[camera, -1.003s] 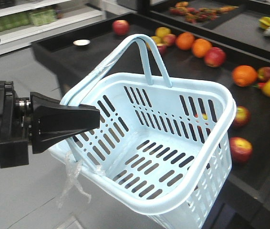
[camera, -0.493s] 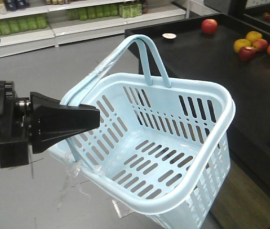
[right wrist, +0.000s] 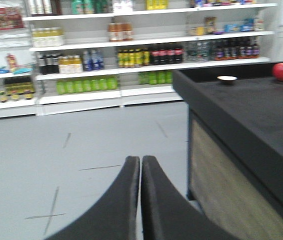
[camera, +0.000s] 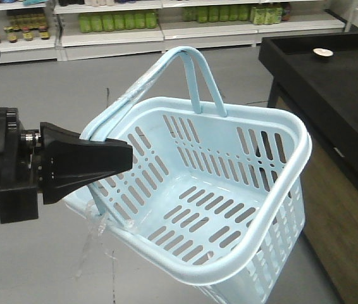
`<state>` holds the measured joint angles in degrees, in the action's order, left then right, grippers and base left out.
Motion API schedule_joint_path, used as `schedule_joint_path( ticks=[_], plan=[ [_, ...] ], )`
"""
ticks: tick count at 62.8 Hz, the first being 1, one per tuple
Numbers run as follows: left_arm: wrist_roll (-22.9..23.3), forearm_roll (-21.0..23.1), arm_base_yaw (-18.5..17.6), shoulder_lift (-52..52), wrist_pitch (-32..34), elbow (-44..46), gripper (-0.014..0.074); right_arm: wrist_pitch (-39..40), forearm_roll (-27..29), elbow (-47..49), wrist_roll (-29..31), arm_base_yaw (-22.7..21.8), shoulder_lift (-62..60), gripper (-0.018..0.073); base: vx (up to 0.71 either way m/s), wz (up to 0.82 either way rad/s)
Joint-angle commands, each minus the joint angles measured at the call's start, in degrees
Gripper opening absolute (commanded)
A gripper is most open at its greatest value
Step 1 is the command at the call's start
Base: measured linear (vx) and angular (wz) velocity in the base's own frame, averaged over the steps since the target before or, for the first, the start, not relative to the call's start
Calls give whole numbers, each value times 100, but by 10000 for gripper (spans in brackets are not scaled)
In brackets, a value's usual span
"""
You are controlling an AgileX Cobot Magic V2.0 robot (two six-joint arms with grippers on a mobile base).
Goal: Pick three apples into basket with both arms
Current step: 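Carry the basket in the left gripper while the base turns away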
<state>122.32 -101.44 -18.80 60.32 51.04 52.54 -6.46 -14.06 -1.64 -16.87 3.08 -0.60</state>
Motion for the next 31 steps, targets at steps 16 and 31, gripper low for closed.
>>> schedule_joint_path(
  ticks=[16,31],
  plan=[
    [82,-4,-9,-134,-91,171,-7,417,-75,-75,2,-28,-60,-4,-8,50],
    [82,-4,-9,-134,-85,171,-8,417,-75,-75,2,-28,-60,-4,-3,52]
  ],
)
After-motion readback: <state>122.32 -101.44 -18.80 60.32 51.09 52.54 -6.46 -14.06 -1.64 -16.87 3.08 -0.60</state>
